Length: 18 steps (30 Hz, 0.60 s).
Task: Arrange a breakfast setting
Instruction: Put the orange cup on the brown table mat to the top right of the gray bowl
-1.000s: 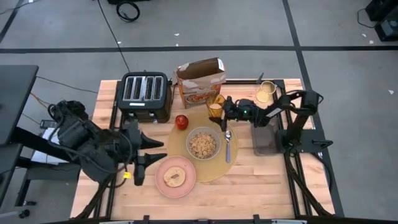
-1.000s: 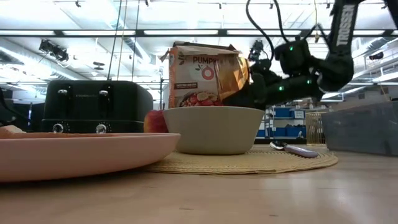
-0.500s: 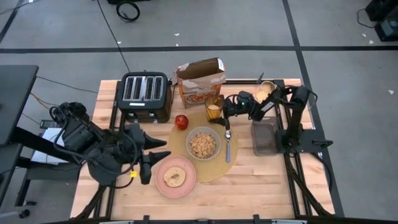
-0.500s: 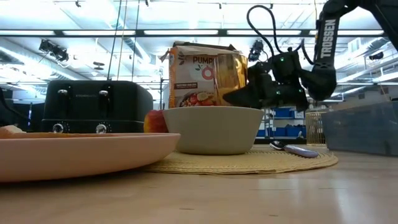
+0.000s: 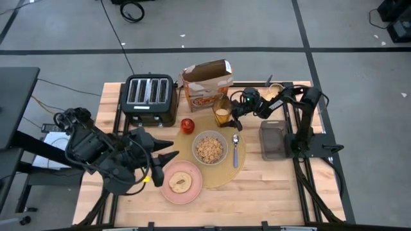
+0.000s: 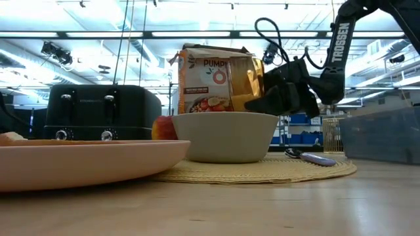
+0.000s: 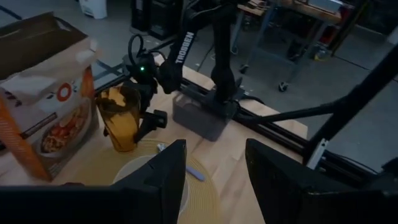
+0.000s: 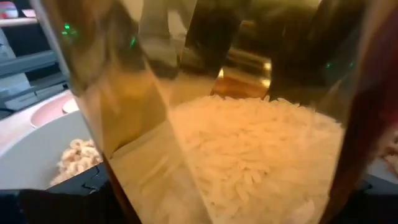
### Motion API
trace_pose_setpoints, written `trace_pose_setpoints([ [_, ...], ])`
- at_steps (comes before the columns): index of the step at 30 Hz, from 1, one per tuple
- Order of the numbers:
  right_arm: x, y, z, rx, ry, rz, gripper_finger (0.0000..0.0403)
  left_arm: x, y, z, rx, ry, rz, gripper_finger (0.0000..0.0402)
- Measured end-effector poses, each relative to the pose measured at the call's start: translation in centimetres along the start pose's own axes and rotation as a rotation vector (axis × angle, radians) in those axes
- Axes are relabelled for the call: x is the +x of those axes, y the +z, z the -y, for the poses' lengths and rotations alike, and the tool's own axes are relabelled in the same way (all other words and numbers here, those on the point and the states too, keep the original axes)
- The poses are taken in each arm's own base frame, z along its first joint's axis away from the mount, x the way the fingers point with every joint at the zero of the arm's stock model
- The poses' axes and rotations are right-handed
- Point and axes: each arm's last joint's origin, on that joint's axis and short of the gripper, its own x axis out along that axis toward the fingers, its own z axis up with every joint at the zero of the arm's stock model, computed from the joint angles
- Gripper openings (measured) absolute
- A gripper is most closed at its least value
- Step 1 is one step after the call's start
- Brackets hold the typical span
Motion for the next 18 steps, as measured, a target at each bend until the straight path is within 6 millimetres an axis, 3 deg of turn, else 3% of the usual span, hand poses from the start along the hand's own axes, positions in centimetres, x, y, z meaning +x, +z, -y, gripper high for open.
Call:
trace_pose_setpoints([
  [8, -0.1, -0.9, 0.0, -0.053, 0.001, -0.057, 0.0343, 0.9, 0.4, -0.4, -0.005, 0.037, 0.01, 0.0172],
  [18, 0.9, -3.9, 1.1, 0.005, -0.027, -0.044, 0.0343, 0.9, 0.4, -0.4, 0.002, 0.038, 0.009, 0.0172],
])
